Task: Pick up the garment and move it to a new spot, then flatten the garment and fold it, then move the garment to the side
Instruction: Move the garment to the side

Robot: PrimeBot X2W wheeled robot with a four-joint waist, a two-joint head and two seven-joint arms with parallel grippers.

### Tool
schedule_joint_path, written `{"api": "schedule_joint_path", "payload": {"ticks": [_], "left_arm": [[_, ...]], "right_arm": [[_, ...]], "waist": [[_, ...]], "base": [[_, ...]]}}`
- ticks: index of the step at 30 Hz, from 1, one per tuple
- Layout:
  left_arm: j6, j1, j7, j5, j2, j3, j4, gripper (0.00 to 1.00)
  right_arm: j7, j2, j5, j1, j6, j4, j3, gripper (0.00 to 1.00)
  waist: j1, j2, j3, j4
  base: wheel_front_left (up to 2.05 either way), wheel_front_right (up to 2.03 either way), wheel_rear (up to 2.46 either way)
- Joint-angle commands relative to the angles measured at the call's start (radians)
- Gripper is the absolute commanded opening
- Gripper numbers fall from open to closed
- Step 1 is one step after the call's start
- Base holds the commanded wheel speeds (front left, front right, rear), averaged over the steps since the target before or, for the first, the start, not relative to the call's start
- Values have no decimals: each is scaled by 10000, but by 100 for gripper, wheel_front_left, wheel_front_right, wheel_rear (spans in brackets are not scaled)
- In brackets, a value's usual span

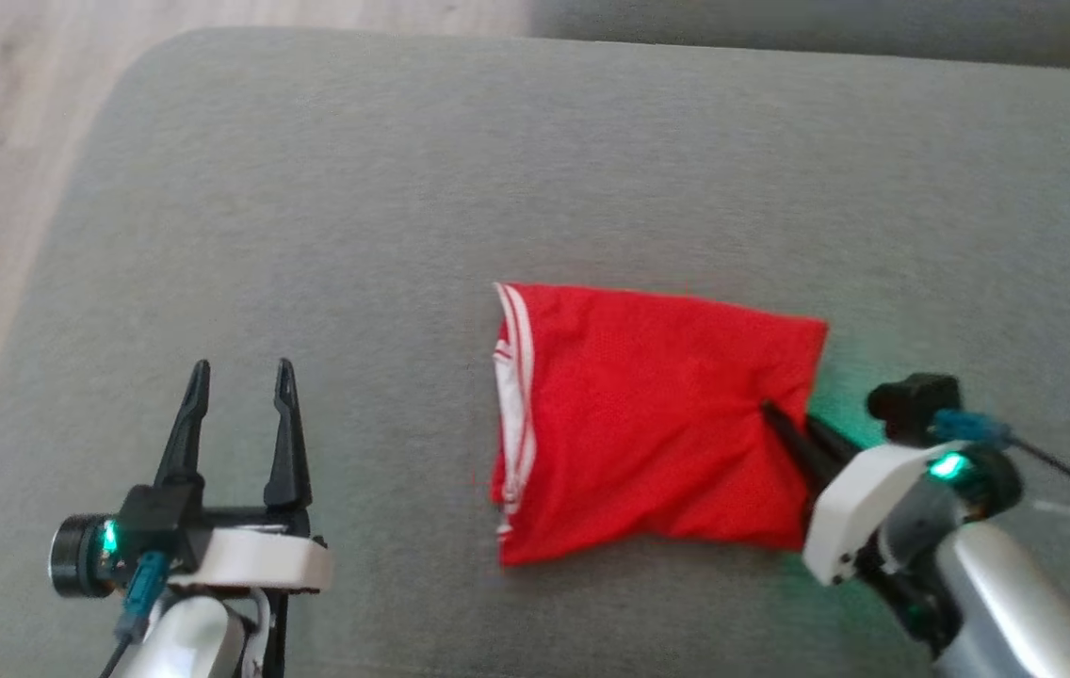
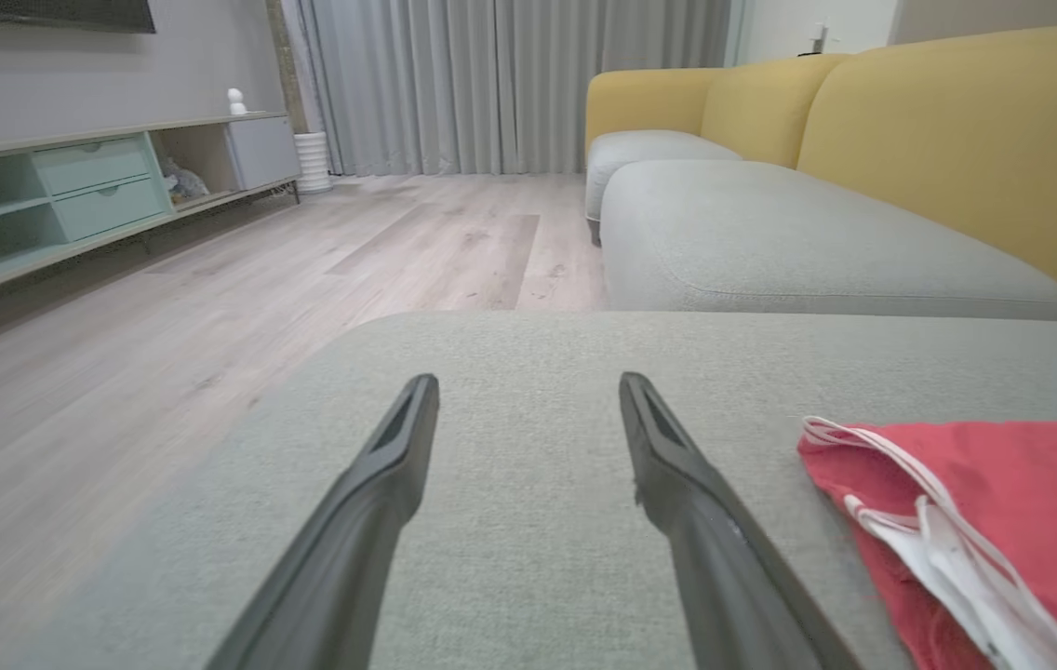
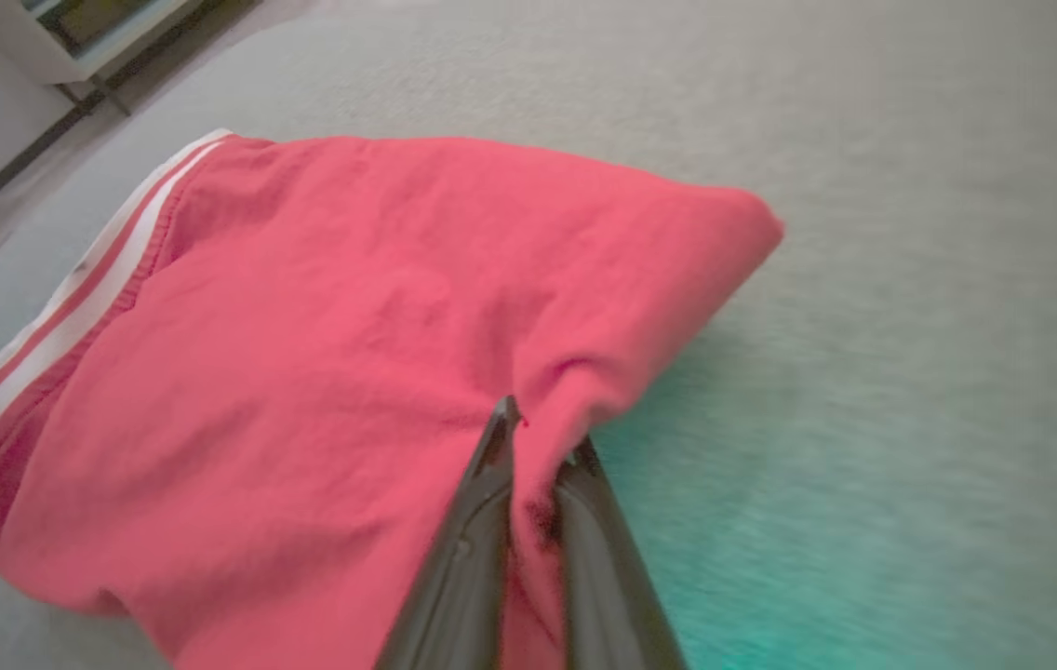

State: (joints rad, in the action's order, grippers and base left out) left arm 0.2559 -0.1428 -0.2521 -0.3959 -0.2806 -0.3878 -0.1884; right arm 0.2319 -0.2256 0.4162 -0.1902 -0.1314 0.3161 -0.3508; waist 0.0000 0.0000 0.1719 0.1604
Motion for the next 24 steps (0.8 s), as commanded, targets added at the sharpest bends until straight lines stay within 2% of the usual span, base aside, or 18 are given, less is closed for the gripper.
{"api": "schedule_joint_path", "payload": {"ticks": [1, 7, 13, 18, 24], "left_arm": [[45, -291, -59, -14, -258, 421, 285, 100], [155, -258, 110, -13, -384, 441, 489, 100], [129, -710, 469, 186, -589, 295, 737, 100], [133, -1142, 791, 399, -759, 167, 895, 100], [40, -1807, 944, 639, -823, -23, 1027, 100]], "right_arm": [[-95, -314, -95, -17, 7, -465, -24, 0], [138, -1343, -185, -99, 7, -1225, 264, 0], [236, -2375, -38, -696, 7, -1570, 671, 0], [46, -3076, 51, -1617, 7, -1323, 1060, 0], [-136, -4112, 52, -2851, 7, -571, 1764, 0]], "waist": [[0, 0, -5, -619], [0, 0, 134, -2361], [0, 0, 656, -3585], [0, 0, 1212, -4106], [0, 0, 1978, -4109]], "base": [[0, 0, 0], [0, 0, 0], [0, 0, 0], [0, 0, 0], [0, 0, 0]]}}
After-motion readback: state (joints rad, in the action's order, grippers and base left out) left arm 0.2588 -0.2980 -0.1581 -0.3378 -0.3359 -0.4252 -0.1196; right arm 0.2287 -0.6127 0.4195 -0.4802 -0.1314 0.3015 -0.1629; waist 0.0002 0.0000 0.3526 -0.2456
